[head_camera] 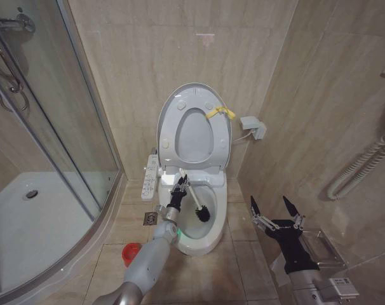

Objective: Open the toilet lid, clean the toilet bowl with a toilet brush, close the toilet lid, and flush.

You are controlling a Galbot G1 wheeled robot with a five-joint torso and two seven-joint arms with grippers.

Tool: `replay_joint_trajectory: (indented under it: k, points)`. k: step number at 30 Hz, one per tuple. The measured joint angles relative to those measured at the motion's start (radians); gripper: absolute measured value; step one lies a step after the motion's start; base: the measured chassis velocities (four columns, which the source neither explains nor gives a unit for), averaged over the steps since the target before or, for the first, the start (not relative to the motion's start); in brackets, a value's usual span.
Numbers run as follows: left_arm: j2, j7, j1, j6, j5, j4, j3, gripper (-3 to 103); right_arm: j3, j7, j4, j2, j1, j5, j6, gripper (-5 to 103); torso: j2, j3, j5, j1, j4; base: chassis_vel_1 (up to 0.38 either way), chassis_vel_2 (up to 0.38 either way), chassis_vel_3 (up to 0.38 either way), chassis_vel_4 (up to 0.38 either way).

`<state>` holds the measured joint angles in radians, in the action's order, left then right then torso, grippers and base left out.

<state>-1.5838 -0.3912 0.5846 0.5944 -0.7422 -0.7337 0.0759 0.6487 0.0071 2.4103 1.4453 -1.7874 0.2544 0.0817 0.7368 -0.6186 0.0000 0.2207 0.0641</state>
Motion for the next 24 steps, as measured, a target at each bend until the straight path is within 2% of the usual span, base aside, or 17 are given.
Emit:
replay_joint_trajectory:
  k: [3,6,8,9,11,13,14,17,18,19,22,23,24]
  points:
    - [-0.009,0.008,-0.004,0.019,0.09,0.015,0.001,19,0.0,0.0,0.0,0.0,0.0,0.0,0.0,100,0.0,0.0,-0.0001,0.0,-0.0003,0.0,0.0,0.0,0.0]
    - [-0.019,0.012,-0.007,0.021,0.108,0.024,0.001,19,0.0,0.0,0.0,0.0,0.0,0.0,0.0,100,0.0,0.0,-0.0001,0.0,-0.0002,0.0,0.0,0.0,0.0]
    - [-0.024,0.019,-0.012,0.017,0.048,0.028,-0.003,19,0.0,0.0,0.0,0.0,0.0,0.0,0.0,100,0.0,0.0,-0.0001,0.0,-0.0001,0.0,0.0,0.0,0.0]
    - [-0.024,0.019,-0.012,0.017,0.048,0.028,-0.003,19,0.0,0.0,0.0,0.0,0.0,0.0,0.0,100,0.0,0.0,-0.0001,0.0,-0.0001,0.0,0.0,0.0,0.0]
    - [-0.025,0.02,-0.014,-0.002,-0.086,0.014,-0.012,19,0.0,0.0,0.0,0.0,0.0,0.0,0.0,100,0.0,0.0,-0.0001,0.0,-0.0003,0.0,0.0,0.0,0.0]
    - [-0.025,0.018,-0.012,-0.021,-0.186,-0.013,-0.015,19,0.0,0.0,0.0,0.0,0.0,0.0,0.0,100,0.0,0.0,0.0,0.0,-0.0002,0.0,0.0,0.0,0.0]
    - [-0.025,0.015,-0.009,-0.024,-0.211,-0.022,-0.015,19,0.0,0.0,0.0,0.0,0.0,0.0,0.0,100,0.0,0.0,0.0,0.0,-0.0002,0.0,0.0,0.0,0.0]
    - [-0.025,0.005,-0.006,-0.02,-0.209,-0.021,-0.013,19,0.0,0.0,0.0,0.0,0.0,0.0,0.0,100,0.0,0.0,0.0,0.0,-0.0003,0.0,0.0,0.0,0.0]
    - [-0.025,-0.007,-0.005,0.003,-0.149,-0.002,-0.004,19,0.0,0.0,0.0,0.0,0.0,0.0,0.0,100,0.0,0.0,-0.0001,0.0,-0.0002,0.0,0.0,0.0,0.0]
    - [-0.025,-0.007,-0.005,0.003,-0.149,-0.002,-0.004,19,0.0,0.0,0.0,0.0,0.0,0.0,0.0,100,0.0,0.0,-0.0001,0.0,-0.0002,0.0,0.0,0.0,0.0]
    - [-0.019,0.027,0.01,0.034,0.056,0.016,0.014,19,0.0,0.0,0.0,0.0,0.0,0.0,0.0,100,0.0,0.0,-0.0001,0.0,-0.0003,0.0,0.0,0.0,0.0]
    - [-0.019,0.043,0.014,0.039,0.097,0.016,0.019,19,0.0,0.0,0.0,0.0,0.0,0.0,0.0,100,0.0,0.0,0.0001,0.0,-0.0005,0.0,0.0,0.0,0.0]
    - [-0.019,0.043,0.014,0.039,0.097,0.016,0.019,19,0.0,0.0,0.0,0.0,0.0,0.0,0.0,100,0.0,0.0,0.0001,0.0,-0.0005,0.0,0.0,0.0,0.0]
